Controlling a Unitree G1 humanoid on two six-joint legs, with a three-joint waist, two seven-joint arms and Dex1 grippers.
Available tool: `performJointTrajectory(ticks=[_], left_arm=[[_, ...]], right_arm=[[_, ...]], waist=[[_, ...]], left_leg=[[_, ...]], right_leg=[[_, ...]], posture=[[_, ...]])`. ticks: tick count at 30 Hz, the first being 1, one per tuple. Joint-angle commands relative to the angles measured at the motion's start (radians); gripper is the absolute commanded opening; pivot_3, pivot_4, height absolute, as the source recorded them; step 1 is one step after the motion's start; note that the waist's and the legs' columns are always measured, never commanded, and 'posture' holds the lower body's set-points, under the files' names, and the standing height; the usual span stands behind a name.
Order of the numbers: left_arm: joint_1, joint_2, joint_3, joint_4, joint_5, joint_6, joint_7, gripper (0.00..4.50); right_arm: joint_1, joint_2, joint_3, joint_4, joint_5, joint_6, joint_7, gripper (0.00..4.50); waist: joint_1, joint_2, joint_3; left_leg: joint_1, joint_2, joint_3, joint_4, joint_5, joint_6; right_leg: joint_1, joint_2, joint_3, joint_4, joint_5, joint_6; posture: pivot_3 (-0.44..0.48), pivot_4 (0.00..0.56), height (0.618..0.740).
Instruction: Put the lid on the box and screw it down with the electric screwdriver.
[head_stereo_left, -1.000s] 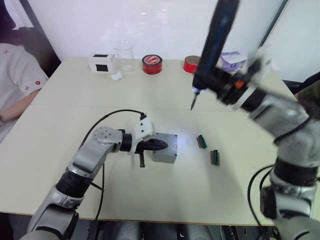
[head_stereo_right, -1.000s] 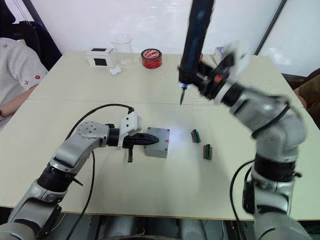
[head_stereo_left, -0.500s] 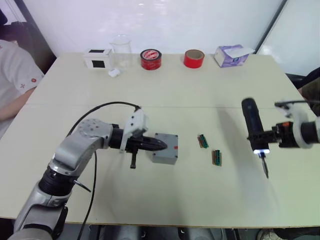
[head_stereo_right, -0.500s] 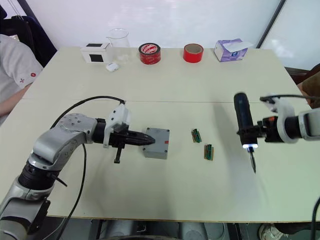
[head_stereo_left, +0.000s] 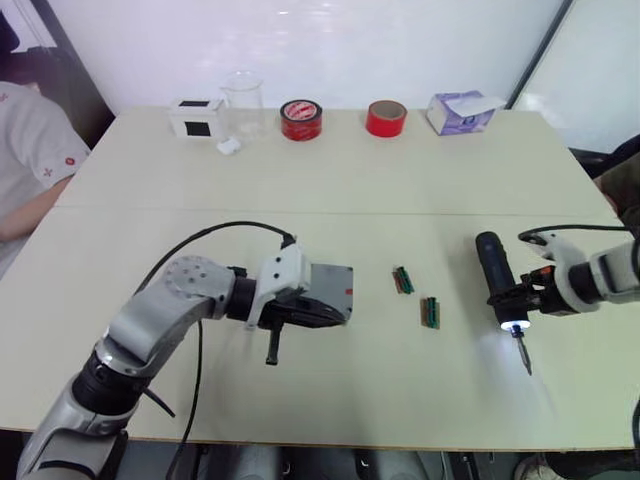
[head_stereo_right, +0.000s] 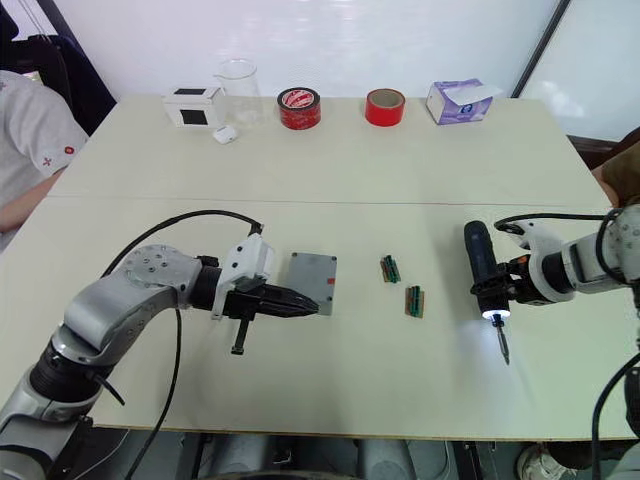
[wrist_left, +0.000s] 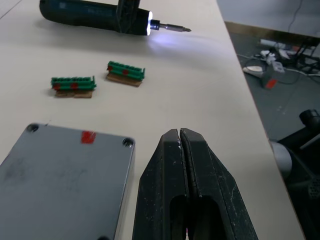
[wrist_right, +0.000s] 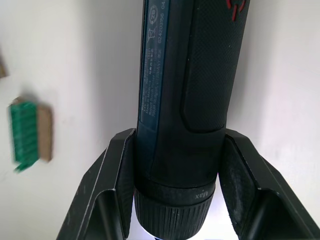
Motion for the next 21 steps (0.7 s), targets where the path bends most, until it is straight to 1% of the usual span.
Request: performJointTrajectory(ticks=[1,3,4,5,6,8,10,14,18,21], left_arm=[[-0.003,0.020,0.013,-0.039,0.003,-0.003,0.022,0.00],[-0.004,0.028,0.020,-0.045,-0.012,0.001,0.020,0.00],[-0.005,0.033,0.022,-0.041,-0.015,0.000,0.017,0.00],[-0.006,0.040,0.025,-0.034,-0.014,-0.005,0.012,0.00],[-0.006,0.044,0.027,-0.028,-0.014,-0.009,0.008,0.00],[-0.011,0.052,0.031,-0.014,-0.016,-0.015,0.002,0.00],[-0.017,0.050,0.036,-0.003,-0.022,-0.014,0.001,0.00],[-0.012,0.045,0.064,0.014,-0.045,0.004,0.012,0.00],[0.021,0.046,0.153,0.025,-0.108,0.054,0.055,0.00],[0.071,0.068,0.225,0.026,-0.131,0.076,0.091,0.00]], right_arm=[[-0.017,-0.008,-0.026,-0.027,-0.061,0.003,0.040,1.82],[-0.010,-0.005,-0.016,-0.034,-0.091,0.000,0.072,2.82],[-0.010,-0.005,-0.010,-0.036,-0.105,-0.002,0.087,2.96],[-0.013,-0.004,-0.006,-0.032,-0.119,-0.006,0.100,3.27],[-0.015,-0.002,-0.005,-0.030,-0.135,-0.008,0.113,3.81],[-0.021,0.004,-0.007,-0.025,-0.165,-0.008,0.131,4.43],[-0.028,0.008,-0.016,-0.020,-0.183,0.001,0.144,4.43],[-0.052,0.020,-0.081,-0.018,-0.215,0.000,0.151,4.43],[-0.032,-0.010,-0.162,-0.119,-0.241,-0.071,0.171,4.43],[0.011,-0.059,-0.295,-0.234,-0.241,-0.168,0.206,4.43]], waist=[[0.002,0.000,0.000],[0.001,0.000,0.000],[0.001,0.000,0.000],[0.001,0.000,0.000],[0.000,0.000,0.000],[-0.001,0.000,0.000],[-0.001,0.000,0.000],[-0.004,0.000,0.000],[-0.004,0.000,0.000],[-0.004,0.000,0.000]], left_leg=[[0.000,0.000,0.000,0.000,0.000,0.000],[0.000,0.000,0.000,0.000,0.000,0.000],[0.000,-0.001,0.000,0.000,0.000,0.000],[0.000,-0.001,0.000,0.000,0.000,0.000],[0.000,-0.001,0.000,0.000,0.000,0.000],[0.000,-0.001,0.000,0.000,0.000,0.000],[0.001,-0.001,0.000,0.001,0.000,-0.001],[0.001,-0.001,0.000,0.001,0.001,-0.001],[0.001,-0.001,0.000,0.001,0.001,-0.001],[0.001,0.000,-0.001,0.001,0.001,-0.001]], right_leg=[[0.000,0.000,0.000,0.000,0.000,0.000],[0.000,-0.001,0.000,-0.001,0.000,0.000],[0.000,-0.001,0.000,-0.001,0.000,0.000],[0.000,-0.001,0.000,-0.001,0.000,0.000],[0.001,-0.001,0.000,-0.001,0.000,0.000],[0.001,-0.001,0.000,0.000,0.000,0.000],[0.002,-0.001,0.000,0.000,0.000,0.000],[0.002,-0.001,0.000,0.000,0.000,0.000],[0.001,0.000,0.000,0.001,0.000,0.001],[0.001,0.000,0.000,0.002,0.001,0.002]], posture=[[0.000,0.150,0.740],[0.000,0.150,0.740],[0.000,0.150,0.740],[0.000,0.150,0.740],[0.000,0.150,0.740],[0.000,0.150,0.740],[0.000,0.150,0.740],[0.000,0.150,0.740],[0.000,0.150,0.740],[0.000,0.150,0.740]])
